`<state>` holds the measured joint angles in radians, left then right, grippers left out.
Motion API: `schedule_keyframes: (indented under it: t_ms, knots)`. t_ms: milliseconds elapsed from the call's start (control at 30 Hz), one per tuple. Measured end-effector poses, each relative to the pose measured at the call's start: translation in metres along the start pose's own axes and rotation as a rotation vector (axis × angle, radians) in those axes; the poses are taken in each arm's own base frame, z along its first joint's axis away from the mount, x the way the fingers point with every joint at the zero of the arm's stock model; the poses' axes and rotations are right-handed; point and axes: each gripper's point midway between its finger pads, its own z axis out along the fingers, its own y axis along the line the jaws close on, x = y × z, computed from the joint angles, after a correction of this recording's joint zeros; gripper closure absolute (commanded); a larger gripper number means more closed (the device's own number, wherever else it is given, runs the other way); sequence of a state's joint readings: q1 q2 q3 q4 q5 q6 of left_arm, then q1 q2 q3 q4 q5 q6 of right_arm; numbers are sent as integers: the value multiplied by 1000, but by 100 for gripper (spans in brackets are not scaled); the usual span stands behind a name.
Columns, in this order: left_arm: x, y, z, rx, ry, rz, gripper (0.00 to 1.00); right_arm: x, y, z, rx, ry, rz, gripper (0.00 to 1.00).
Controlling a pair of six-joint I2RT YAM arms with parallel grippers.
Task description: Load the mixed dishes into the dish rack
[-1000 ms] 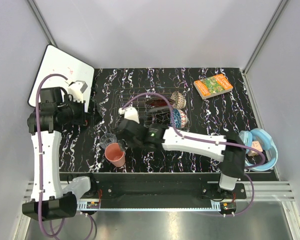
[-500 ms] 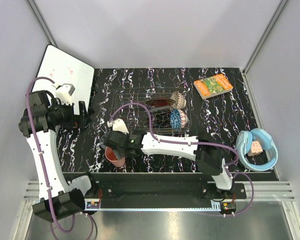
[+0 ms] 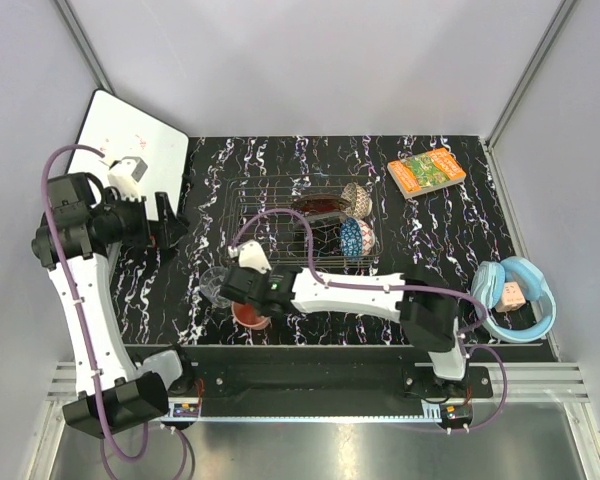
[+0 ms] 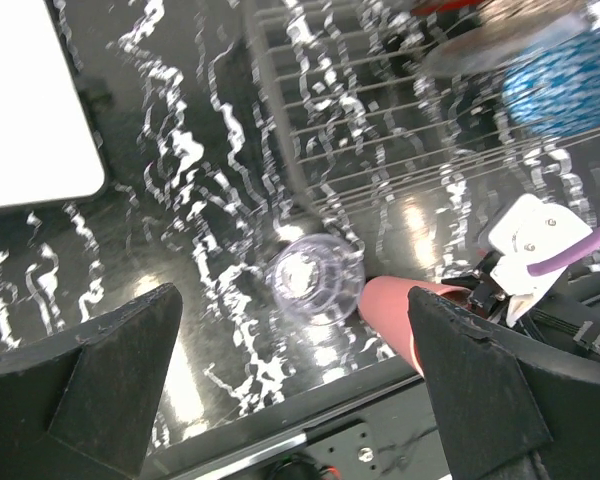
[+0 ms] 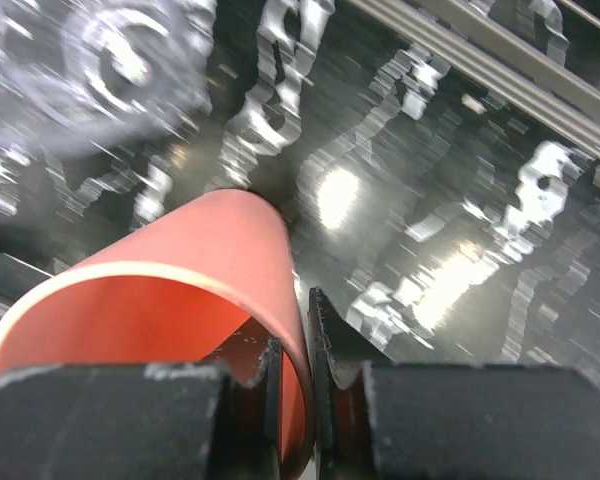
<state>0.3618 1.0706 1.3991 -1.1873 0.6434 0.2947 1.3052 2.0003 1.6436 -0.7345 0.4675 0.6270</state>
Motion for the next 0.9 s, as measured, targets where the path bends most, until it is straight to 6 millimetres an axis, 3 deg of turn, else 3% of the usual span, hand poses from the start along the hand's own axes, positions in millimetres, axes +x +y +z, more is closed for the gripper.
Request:
schedule_keyframes:
  t_ms: [133,200,367,467,533,600,667,733,900]
  knots:
    - [-21,-14,-7,59,-54,-10,1,6,-27,-29,21,1,-10,100]
    - [-32,-25,-11,105,-85,-11,1,-6,-37,-55,-7,-43,10,100]
    - [-58,-60,-22,305,-149,-28,1,-69,-65,-160,-253,-333,187,100]
    - [-68,-79,-24,460,-156,-67,1,-93,-104,-220,-415,-572,351,100]
    - [-73,-89,-25,576,-150,-112,1,-98,-131,-242,-497,-684,464,100]
    - [-76,-93,-23,664,-134,-156,1,-103,-150,-247,-555,-750,561,100]
    - [-79,-96,-19,727,-113,-193,1,-109,-156,-237,-601,-759,622,100]
    - [-79,-101,-16,770,-96,-207,1,-110,-149,-225,-652,-731,647,100]
    - [-73,-130,-22,885,-54,-174,1,-112,-109,-192,-841,-599,697,100]
